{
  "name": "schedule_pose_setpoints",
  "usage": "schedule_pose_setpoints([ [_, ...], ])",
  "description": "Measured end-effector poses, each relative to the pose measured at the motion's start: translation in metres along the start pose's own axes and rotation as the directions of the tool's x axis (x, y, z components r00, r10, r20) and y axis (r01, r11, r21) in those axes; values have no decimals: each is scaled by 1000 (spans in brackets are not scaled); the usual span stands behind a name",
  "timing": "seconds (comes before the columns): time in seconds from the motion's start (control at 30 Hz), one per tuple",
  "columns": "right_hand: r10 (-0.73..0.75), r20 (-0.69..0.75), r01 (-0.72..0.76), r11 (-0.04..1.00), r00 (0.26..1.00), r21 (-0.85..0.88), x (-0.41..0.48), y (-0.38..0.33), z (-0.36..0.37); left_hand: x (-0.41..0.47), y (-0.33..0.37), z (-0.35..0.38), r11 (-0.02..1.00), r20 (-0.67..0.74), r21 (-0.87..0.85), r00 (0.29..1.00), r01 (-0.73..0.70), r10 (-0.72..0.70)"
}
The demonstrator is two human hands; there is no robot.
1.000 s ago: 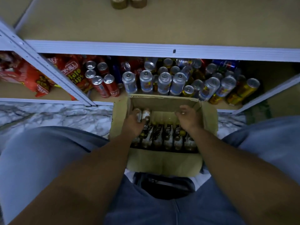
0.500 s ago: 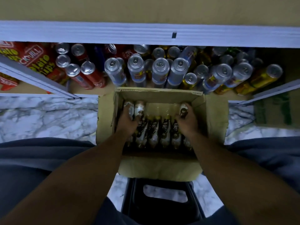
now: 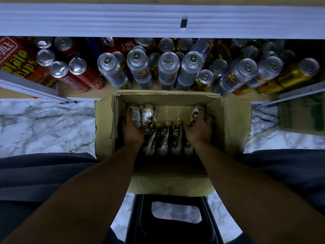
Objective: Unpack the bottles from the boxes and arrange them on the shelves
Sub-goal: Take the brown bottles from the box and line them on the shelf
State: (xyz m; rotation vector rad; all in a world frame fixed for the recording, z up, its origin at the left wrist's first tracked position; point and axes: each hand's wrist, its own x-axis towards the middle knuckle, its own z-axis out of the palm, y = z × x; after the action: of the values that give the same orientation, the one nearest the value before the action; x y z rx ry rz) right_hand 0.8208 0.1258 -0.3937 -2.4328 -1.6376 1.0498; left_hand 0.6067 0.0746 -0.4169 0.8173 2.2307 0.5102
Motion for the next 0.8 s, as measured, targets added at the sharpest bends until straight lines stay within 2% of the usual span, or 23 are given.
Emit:
schedule_pose_setpoints([
  [0.2,40,12,-39,998,999,-49,-5,-10,6,4,-9,-2,991,1,-130,1000,5,-5],
  [0.33,62,-38,-60,997,997,51,-6,-11,19,-12,-1,-8,987,-91,-156,995,-44,30],
  [0.43,19,-61,-14,996,998,83,-8,-10,24,-22,-1,-11,975,-132,-190,987,-116,92],
  [0.67,-16,-218,66,972,976,224,-22,-3,7,-33,10,-14,981,-159,-127,980,-144,123],
  [0.8,-76,-290,175,927,954,332,-30,-10,-19,-39,25,-25,972,-204,-103,961,-210,186],
])
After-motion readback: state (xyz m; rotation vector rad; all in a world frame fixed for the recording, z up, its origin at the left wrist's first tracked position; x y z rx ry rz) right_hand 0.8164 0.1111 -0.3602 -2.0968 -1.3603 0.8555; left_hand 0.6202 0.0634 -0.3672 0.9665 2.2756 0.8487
